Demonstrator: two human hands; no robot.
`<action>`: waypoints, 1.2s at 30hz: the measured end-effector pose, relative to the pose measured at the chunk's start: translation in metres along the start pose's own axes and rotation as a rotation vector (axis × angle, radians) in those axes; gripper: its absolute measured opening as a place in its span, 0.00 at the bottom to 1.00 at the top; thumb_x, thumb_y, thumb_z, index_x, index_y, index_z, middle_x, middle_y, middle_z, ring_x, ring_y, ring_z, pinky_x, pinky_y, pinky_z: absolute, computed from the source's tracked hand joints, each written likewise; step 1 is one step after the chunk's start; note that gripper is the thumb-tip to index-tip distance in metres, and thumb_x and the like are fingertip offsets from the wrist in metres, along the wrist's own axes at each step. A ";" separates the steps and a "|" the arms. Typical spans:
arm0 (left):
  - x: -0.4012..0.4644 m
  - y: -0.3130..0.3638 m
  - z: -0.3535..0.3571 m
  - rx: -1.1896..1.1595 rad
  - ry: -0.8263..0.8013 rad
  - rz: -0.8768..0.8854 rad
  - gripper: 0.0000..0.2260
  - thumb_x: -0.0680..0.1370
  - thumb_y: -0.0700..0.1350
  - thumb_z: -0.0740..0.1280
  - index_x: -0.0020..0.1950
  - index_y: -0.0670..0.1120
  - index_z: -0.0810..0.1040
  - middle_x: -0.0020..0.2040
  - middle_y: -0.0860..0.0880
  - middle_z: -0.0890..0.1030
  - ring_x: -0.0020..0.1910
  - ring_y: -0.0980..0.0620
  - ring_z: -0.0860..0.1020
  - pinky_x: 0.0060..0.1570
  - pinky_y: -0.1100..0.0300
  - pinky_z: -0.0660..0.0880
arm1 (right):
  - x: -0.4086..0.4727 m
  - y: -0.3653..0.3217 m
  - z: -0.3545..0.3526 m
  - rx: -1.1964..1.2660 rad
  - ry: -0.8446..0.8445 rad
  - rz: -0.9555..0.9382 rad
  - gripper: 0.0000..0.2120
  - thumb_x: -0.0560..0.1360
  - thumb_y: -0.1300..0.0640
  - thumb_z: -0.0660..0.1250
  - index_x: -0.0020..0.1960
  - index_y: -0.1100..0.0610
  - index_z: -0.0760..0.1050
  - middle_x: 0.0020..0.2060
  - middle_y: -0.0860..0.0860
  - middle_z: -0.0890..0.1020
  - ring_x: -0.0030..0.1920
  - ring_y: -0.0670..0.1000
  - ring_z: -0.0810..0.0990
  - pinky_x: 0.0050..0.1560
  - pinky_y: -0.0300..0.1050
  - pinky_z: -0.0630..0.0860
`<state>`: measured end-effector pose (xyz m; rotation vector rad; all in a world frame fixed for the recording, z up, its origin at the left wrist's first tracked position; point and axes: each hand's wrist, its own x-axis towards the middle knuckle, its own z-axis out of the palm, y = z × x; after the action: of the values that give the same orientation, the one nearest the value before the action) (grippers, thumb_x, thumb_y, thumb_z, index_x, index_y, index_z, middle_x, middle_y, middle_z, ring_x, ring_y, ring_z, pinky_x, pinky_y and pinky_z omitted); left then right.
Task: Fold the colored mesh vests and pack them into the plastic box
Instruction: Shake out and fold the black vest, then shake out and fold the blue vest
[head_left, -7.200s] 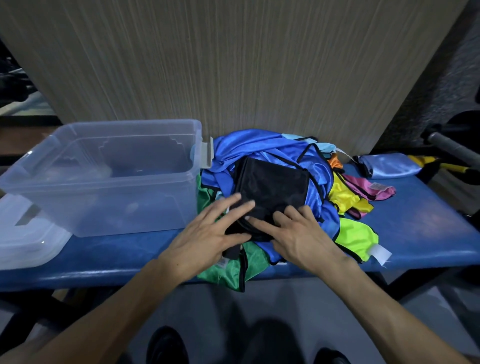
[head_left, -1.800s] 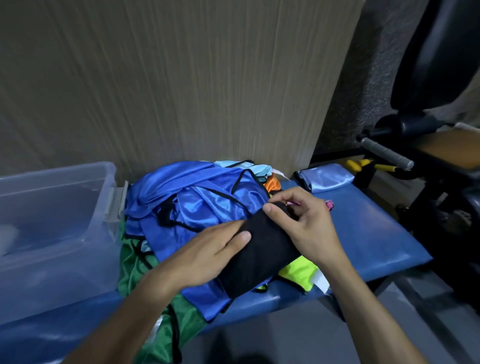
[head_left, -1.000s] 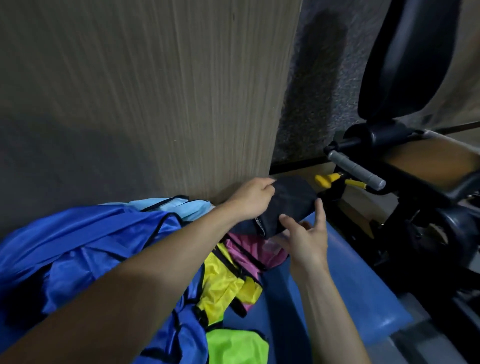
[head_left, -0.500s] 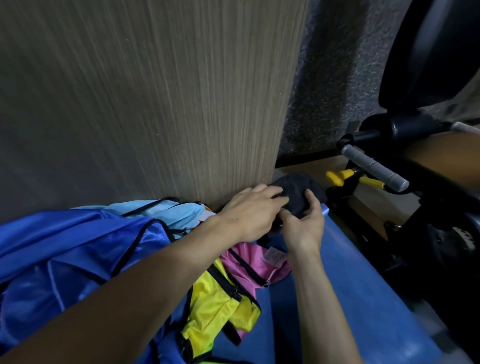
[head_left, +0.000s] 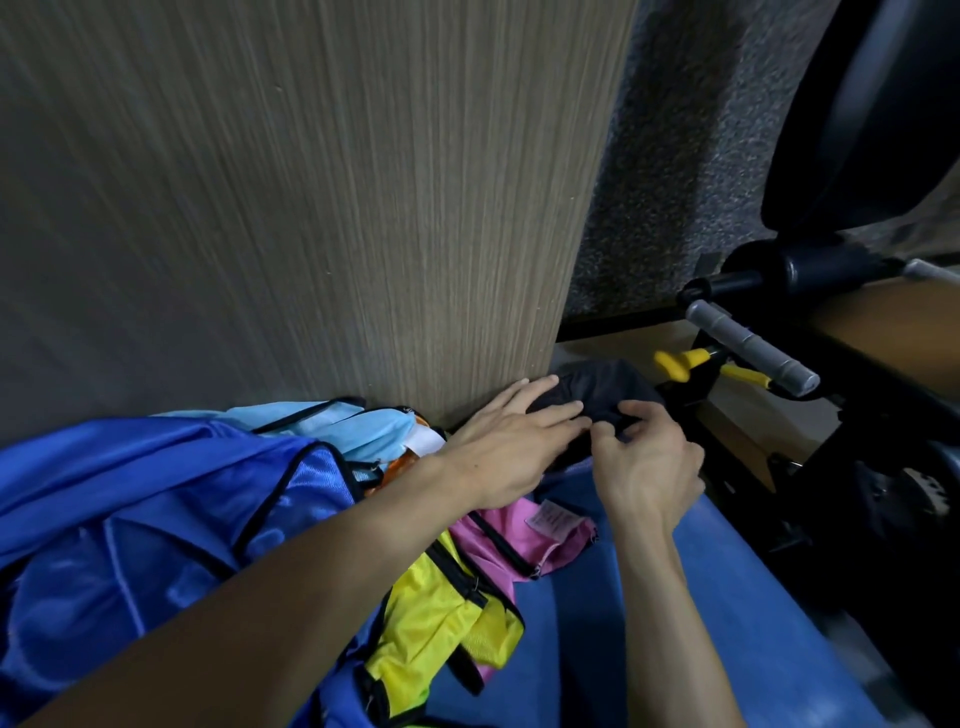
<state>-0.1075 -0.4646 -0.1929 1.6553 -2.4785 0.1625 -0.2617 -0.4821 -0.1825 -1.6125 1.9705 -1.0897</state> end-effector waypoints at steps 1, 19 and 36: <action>0.000 -0.001 0.003 0.006 -0.005 0.003 0.25 0.84 0.42 0.59 0.81 0.52 0.60 0.82 0.54 0.59 0.82 0.44 0.48 0.81 0.48 0.46 | -0.001 0.001 0.000 -0.061 -0.003 -0.008 0.18 0.75 0.50 0.70 0.64 0.49 0.77 0.60 0.54 0.77 0.65 0.62 0.70 0.63 0.60 0.68; -0.122 -0.012 -0.119 -0.038 0.156 -0.033 0.14 0.83 0.48 0.60 0.67 0.50 0.78 0.61 0.54 0.79 0.59 0.49 0.76 0.58 0.50 0.75 | -0.027 -0.022 0.005 -0.103 -0.276 -0.430 0.25 0.84 0.49 0.59 0.80 0.50 0.62 0.80 0.50 0.62 0.81 0.58 0.49 0.78 0.64 0.45; -0.380 -0.015 -0.102 -0.131 0.422 -0.644 0.14 0.77 0.60 0.63 0.55 0.53 0.79 0.50 0.59 0.74 0.49 0.55 0.74 0.50 0.55 0.75 | -0.212 -0.078 -0.014 0.023 -0.466 -0.867 0.31 0.72 0.28 0.60 0.68 0.45 0.73 0.62 0.44 0.71 0.64 0.53 0.69 0.65 0.55 0.70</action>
<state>0.0569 -0.1073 -0.1646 2.0087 -1.5421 0.2302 -0.1618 -0.2810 -0.1541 -2.5064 0.9471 -0.8483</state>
